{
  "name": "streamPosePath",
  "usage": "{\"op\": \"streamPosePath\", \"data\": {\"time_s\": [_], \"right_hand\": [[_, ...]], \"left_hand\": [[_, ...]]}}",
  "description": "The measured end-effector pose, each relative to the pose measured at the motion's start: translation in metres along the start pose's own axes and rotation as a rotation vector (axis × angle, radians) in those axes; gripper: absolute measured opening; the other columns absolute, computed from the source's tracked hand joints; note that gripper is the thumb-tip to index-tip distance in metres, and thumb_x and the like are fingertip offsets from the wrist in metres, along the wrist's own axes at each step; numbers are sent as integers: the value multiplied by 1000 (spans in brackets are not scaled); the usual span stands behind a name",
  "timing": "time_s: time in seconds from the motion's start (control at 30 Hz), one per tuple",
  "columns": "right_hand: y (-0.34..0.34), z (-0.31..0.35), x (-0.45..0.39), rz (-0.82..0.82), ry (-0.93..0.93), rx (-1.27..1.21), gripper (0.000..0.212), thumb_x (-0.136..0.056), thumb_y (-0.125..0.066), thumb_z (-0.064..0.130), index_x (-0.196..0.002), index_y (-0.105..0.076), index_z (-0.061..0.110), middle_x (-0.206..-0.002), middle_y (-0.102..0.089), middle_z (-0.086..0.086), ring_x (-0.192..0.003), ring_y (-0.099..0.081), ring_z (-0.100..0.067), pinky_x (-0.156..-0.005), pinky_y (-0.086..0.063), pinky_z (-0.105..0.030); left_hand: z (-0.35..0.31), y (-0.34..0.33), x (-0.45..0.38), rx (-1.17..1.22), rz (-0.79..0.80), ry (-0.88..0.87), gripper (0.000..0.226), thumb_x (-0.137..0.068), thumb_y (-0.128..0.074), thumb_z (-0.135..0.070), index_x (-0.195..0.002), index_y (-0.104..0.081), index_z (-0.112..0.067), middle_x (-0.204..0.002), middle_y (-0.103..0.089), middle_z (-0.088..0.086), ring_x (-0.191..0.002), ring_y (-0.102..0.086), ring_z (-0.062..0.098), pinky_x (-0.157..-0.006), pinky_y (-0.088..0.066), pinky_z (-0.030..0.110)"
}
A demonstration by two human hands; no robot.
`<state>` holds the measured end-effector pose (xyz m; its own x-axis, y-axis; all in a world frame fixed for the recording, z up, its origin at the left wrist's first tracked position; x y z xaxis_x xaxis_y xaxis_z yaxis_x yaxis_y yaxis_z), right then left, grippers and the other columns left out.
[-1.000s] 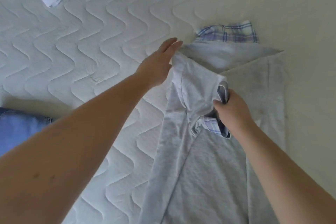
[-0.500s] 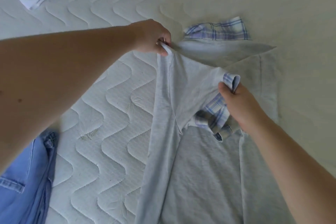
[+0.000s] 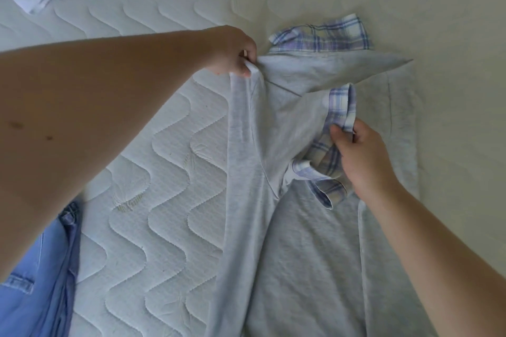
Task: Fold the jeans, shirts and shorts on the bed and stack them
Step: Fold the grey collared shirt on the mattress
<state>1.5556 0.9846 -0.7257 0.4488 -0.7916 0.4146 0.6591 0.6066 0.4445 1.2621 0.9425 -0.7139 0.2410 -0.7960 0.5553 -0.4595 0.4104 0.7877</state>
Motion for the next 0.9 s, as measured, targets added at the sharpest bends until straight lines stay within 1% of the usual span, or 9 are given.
{"op": "streamPosePath", "data": {"time_s": [0.07, 0.13, 0.23, 0.37, 0.5, 0.63, 0.7, 0.77, 0.9], "right_hand": [[0, -20, -4, 7, -127, 123, 24, -92, -61, 40, -94, -64, 17, -81, -69, -3, -81, -69, -25, -65, -54, -32], [-9, -34, 1, 107, -244, 91, 38, -84, -69, 51, -102, -62, 18, -90, -71, -5, -79, -71, -26, -68, -61, -39], [-12, -25, 5, 139, -154, 179, 33, -77, -78, 46, -99, -61, 28, -85, -69, 8, -71, -69, -10, -56, -54, -20], [-5, -2, 8, 99, 34, 60, 9, -89, -69, 25, -96, -64, 27, -80, -71, 5, -64, -68, -6, -47, -48, -13], [11, -9, 6, -17, 31, 338, 17, -89, -67, 17, -103, -60, 17, -88, -68, 1, -64, -56, -2, -53, -36, -3], [27, 4, 20, -210, 43, 392, 34, -88, -67, 23, -118, -53, 17, -98, -55, 0, -83, -52, -10, -74, -37, -21], [19, 23, 37, -243, 120, 409, 22, -91, -62, 27, -110, -56, 16, -89, -57, 1, -79, -54, -16, -71, -40, -29], [-7, 36, 58, -135, 179, 405, 15, -95, -58, 32, -94, -60, 18, -72, -57, 8, -63, -54, -11, -59, -39, -26], [-78, 27, 99, 287, 157, 635, 46, -99, -44, 47, -64, -45, 18, -60, -48, 5, -62, -50, -16, -58, -38, -29]], "left_hand": [[-4, 0, -1, -122, -89, -6, 30, -88, -70, -32, -117, -63, -26, -108, -60, -4, -98, -57, 20, -75, -37, 30], [-9, -4, -2, -168, -103, -19, 37, -86, -70, -38, -120, -62, -25, -116, -62, -1, -102, -54, 21, -76, -36, 31], [-13, -14, -4, -97, -14, -42, 52, -83, -71, -52, -125, -61, -23, -115, -61, -2, -96, -51, 18, -77, -38, 32], [-17, -7, -6, -67, -93, -69, 31, -89, -69, -38, -115, -64, -21, -103, -59, -4, -92, -47, 14, -75, -35, 31], [-21, -3, 4, -26, -228, -47, 16, -90, -67, -23, -105, -63, -22, -96, -59, -5, -89, -54, 19, -72, -34, 30], [-30, -8, 20, 5, -333, -49, 31, -91, -63, -23, -121, -56, -22, -118, -57, 3, -101, -59, 26, -81, -44, 35], [-36, -8, 33, 40, -408, -58, 45, -89, -68, -24, -130, -51, -21, -128, -49, 6, -100, -59, 28, -82, -49, 40], [-38, -8, 47, 87, -499, -39, 51, -87, -71, -23, -133, -50, -20, -132, -45, 8, -102, -58, 29, -80, -50, 41], [-36, -21, 81, 268, -639, 65, 41, -88, -69, -24, -125, -51, -16, -126, -46, 9, -102, -57, 27, -78, -49, 37]]}}
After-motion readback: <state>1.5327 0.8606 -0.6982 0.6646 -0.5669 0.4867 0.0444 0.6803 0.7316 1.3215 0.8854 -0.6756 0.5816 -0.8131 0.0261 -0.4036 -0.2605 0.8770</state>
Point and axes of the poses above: each hand's wrist, its own x-axis away from the middle knuckle, its own y-axis out of the back of the hand, z = x × y, the point moved 10 cm from there along -x, towards the middle knuckle
